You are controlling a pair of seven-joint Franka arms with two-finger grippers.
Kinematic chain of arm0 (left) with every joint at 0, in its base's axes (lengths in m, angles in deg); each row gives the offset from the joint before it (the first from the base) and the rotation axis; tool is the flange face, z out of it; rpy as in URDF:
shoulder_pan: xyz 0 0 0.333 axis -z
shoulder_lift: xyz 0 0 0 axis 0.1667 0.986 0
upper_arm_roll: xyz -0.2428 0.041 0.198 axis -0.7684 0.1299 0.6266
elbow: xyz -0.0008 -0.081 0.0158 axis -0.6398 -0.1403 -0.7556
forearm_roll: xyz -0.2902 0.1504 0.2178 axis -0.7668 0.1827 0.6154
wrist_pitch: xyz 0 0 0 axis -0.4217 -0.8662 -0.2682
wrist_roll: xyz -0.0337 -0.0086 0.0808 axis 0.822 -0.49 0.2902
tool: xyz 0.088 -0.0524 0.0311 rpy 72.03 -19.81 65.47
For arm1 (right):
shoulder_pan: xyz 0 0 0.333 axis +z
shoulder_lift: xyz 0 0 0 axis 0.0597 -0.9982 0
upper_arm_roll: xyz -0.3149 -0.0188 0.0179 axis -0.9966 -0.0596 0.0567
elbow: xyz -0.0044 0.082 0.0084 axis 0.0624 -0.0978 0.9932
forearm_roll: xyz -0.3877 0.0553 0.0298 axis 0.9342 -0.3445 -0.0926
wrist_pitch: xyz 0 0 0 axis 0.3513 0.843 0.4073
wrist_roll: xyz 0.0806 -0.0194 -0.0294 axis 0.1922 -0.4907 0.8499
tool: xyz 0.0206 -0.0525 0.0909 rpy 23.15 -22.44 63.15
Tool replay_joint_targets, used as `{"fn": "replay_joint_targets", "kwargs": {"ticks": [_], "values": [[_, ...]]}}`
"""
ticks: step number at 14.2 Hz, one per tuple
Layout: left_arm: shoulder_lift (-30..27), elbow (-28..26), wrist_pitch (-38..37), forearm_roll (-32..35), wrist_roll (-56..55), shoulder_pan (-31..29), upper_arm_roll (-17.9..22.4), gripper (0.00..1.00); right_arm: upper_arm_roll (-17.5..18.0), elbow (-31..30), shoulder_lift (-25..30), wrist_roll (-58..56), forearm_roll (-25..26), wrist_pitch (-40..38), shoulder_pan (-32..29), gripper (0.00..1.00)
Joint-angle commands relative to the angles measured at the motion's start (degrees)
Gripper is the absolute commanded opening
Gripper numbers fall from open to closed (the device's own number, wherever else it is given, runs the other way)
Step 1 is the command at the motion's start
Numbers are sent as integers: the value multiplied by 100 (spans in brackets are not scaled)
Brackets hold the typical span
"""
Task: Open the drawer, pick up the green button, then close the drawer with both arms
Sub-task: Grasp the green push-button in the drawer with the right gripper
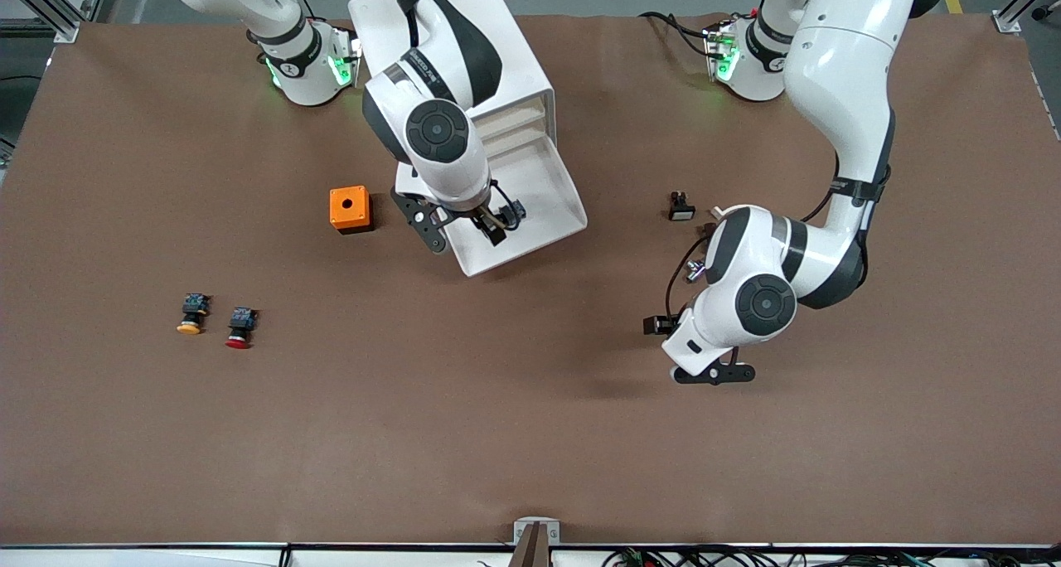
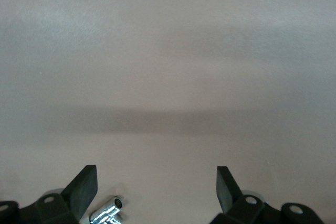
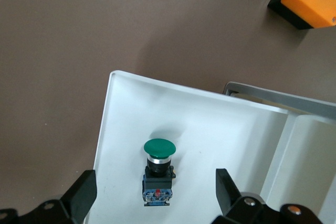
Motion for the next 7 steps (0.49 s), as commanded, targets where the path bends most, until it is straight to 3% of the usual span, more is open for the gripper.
{"fn": "replay_joint_targets", "kwargs": {"ticks": [1, 7], "values": [[-20, -6, -36, 71, -567, 21, 16, 100, -69, -24, -193, 307, -126, 214, 299, 100], [23, -6, 8, 71, -1964, 91, 16, 100, -69, -550, -370, 387, -126, 1023, 564, 100]]}}
